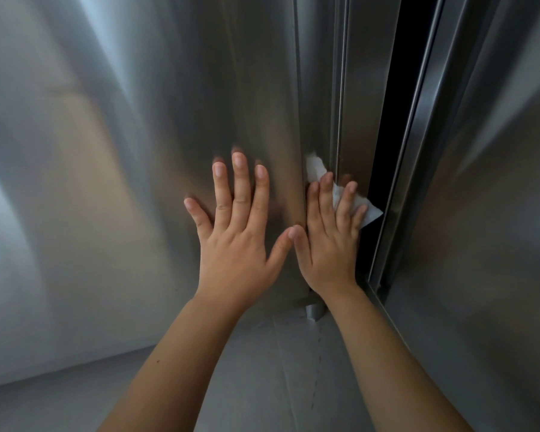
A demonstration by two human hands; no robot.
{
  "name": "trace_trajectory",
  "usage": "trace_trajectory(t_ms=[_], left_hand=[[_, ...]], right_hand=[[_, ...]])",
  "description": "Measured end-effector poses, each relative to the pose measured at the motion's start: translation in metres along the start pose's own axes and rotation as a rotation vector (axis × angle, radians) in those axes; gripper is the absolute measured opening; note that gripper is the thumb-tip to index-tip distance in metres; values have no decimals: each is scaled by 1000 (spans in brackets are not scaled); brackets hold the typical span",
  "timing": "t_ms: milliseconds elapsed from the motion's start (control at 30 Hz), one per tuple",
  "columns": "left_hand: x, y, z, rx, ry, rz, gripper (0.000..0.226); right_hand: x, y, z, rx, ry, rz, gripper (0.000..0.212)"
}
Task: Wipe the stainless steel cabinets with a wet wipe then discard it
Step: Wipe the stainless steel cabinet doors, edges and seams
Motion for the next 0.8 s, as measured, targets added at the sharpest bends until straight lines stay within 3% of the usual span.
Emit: trace_trajectory(t_ms=[800], left_hand=[[-1,-3,0,17,4,3,76]], right_hand=[[36,-13,-69,-15,54,-30,56]])
Point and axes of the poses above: each hand's wrist, its own z-axis towards the middle knuckle, its own x-axis out of the palm, y = z × x, the point moved 8 cm from there along z, towards the middle knuckle, and after that the axes turned 4 degrees about -x, right-handed, at the moved point
